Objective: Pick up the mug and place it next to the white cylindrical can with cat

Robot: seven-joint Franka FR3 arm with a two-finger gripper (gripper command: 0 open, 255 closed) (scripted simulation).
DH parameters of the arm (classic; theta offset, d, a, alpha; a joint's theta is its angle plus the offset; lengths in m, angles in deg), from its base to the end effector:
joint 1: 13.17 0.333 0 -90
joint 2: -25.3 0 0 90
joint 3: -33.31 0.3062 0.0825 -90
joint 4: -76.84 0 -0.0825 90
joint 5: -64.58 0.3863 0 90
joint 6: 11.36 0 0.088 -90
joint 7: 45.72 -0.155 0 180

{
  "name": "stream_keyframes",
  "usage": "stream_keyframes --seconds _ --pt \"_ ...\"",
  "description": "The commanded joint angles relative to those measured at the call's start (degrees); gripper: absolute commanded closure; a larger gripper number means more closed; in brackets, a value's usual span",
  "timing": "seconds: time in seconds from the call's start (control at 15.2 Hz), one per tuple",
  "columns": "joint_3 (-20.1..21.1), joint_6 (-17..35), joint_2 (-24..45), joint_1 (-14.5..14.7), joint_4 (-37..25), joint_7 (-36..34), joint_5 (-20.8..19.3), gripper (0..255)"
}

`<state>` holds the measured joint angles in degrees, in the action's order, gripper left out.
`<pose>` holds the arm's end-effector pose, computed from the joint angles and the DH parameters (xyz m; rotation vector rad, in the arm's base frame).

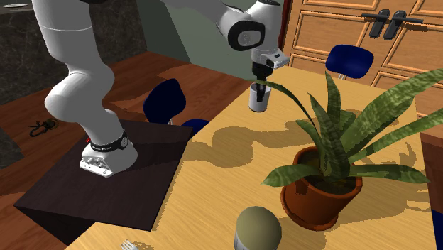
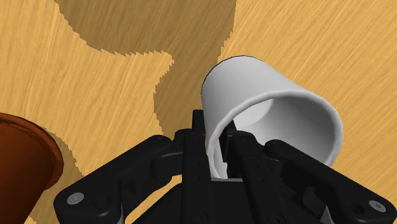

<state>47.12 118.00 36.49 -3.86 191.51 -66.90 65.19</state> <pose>0.5514 0.2344 0.3120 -3.0651 -0.0328 -0.0629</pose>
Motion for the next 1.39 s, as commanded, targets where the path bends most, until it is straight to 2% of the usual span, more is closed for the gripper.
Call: stream_keyframes --seconds 0.0,0.46,0.86,1.32 --pt "0.01 -1.3 -0.87 -0.14 -0.45 0.22 0.25 255" --pt "0.1 -6.04 -3.03 -0.29 -3.08 0.4 0.79 255" --pt "-3.06 -5.17 -8.15 -4.84 3.22 9.19 3.06 255" --pt "-7.7 -5.17 -11.83 -9.71 7.52 19.43 4.43 255"
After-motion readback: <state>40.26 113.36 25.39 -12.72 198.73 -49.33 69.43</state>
